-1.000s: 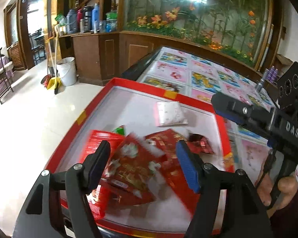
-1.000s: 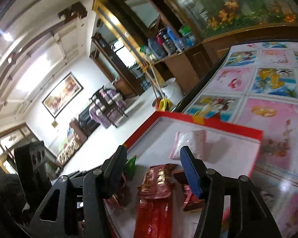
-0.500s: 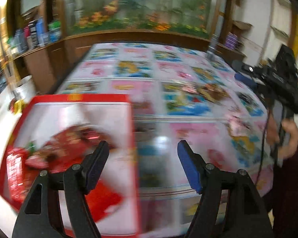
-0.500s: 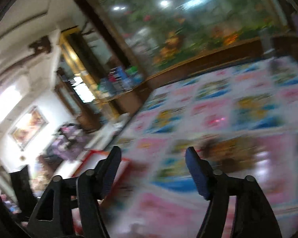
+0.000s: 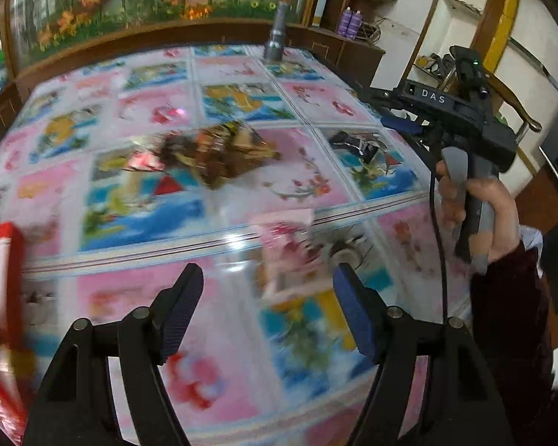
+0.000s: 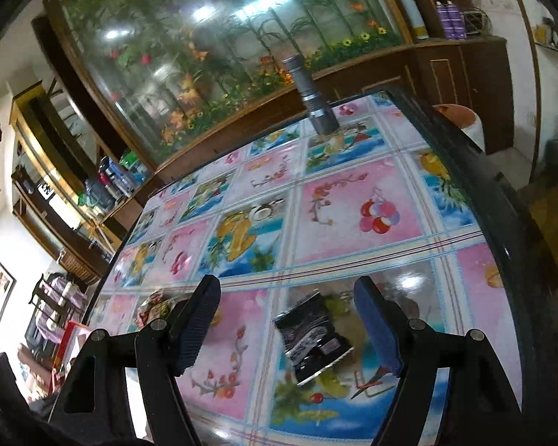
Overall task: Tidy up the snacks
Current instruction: 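Grasp a pink candy with the left tool while the right tool grasps a dark wrapper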
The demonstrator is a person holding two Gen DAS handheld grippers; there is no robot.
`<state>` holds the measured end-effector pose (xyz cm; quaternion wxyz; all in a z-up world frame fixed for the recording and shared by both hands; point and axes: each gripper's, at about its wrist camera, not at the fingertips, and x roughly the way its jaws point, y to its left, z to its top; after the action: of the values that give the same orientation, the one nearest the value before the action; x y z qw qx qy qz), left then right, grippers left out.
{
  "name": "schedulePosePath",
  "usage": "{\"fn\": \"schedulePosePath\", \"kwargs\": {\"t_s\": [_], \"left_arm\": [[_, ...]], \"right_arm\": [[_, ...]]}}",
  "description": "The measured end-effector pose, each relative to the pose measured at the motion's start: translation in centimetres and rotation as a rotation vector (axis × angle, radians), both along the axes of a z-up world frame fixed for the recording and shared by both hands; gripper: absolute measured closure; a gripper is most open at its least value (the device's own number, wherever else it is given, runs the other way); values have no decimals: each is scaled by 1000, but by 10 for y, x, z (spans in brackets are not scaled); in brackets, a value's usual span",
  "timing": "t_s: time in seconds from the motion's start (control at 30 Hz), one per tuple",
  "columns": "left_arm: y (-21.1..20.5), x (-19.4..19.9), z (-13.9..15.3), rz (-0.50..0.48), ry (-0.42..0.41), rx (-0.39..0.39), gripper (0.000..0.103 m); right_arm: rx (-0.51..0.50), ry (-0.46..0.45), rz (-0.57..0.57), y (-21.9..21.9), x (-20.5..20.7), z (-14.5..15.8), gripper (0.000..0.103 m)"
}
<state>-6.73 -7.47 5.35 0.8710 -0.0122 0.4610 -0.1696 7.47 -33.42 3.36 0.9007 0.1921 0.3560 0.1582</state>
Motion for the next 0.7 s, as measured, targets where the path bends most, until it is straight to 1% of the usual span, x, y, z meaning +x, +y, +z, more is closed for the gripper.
{"fn": "schedulePosePath", "kwargs": {"t_s": [0.07, 0.1, 0.17, 0.2, 0.37, 0.43, 0.5, 0.53, 0.6, 0.7], "left_arm": [[-12, 4, -6, -6, 9, -14, 31], [-18, 5, -9, -4, -2, 1, 31], [-22, 8, -13, 5, -9, 24, 31], [-23, 10, -16, 7, -5, 20, 31], [-19, 17, -31, 23, 27, 30, 32], [-19, 16, -30, 26, 9, 40, 31], [-19, 16, -31, 22, 4, 39, 32], [-19, 16, -31, 19, 1, 43, 32], [-21, 15, -32, 9, -9, 58, 32], [-25, 13, -33, -12, -26, 72, 33]], "right_arm": [[-1, 21, 5, 3, -4, -4, 26], [-14, 29, 4, 5, -3, -7, 26], [-60, 50, 15, 15, -1, -11, 26], [-82, 59, 24, 20, -1, -13, 26], [-262, 112, 30, 43, 0, -22, 28], [-295, 133, 15, 43, 2, -27, 28], [-304, 153, 5, 41, 5, -32, 31], [-320, 145, -2, 41, 4, -32, 34], [-338, 146, -2, 43, 4, -33, 34], [-427, 134, 3, 53, 2, -36, 36]]}}
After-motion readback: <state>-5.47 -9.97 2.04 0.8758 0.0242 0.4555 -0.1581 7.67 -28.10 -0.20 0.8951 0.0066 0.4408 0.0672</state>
